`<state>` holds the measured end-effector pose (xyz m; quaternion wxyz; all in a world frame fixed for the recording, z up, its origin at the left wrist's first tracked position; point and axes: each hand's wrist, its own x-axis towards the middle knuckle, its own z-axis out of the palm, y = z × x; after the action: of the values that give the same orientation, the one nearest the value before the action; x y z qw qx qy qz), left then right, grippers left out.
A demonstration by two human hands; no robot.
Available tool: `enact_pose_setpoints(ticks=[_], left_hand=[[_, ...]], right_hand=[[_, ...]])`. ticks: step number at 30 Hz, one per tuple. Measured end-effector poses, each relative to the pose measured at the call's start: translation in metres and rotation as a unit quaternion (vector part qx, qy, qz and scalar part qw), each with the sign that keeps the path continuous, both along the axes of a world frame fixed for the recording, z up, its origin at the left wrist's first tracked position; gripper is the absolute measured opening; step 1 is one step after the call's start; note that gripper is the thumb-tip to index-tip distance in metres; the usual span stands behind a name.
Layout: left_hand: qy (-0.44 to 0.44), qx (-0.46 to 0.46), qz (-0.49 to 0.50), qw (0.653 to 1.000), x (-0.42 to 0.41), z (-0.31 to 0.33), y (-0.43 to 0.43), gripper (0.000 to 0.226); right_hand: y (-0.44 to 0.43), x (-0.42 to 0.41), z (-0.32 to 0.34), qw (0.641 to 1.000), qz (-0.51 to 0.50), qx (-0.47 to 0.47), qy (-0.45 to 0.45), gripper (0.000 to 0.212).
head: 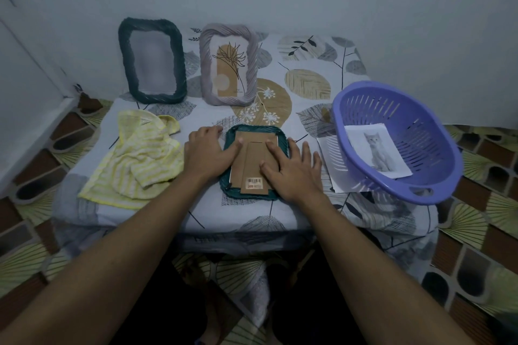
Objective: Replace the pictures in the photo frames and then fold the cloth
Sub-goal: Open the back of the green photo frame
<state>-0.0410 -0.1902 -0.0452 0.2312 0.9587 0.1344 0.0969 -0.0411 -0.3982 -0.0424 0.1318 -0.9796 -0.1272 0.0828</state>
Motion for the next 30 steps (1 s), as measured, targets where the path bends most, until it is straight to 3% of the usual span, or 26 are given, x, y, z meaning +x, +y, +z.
enact_pose_setpoints(ticks=[7,16,20,25,30], left_hand=[[0.073,0.073,-0.041,0.994,-0.027,-0.007,0.004,0.100],[0.067,0.116,-0.041,0.990,-0.029,-0.010,0.002,0.103],[0.062,0.120,-0.043,0.990,-0.029,-0.009,0.002,0.105],[0.066,0.116,-0.041,0.990,-0.030,-0.009,0.002,0.105],[0.063,0.111,-0.034,0.991,-0.029,-0.009,0.002,0.104]], right_hand=[[0.001,0.001,0.001,1.000,-0.005,-0.001,0.006,0.062],[0.004,0.004,0.012,0.998,-0.033,0.043,0.043,0.055],[0.014,0.013,0.021,0.987,-0.105,0.119,0.024,0.037],[0.031,0.027,0.024,0.949,-0.238,0.205,-0.009,0.026],[0.034,0.042,0.017,0.932,-0.299,0.205,-0.023,0.041]])
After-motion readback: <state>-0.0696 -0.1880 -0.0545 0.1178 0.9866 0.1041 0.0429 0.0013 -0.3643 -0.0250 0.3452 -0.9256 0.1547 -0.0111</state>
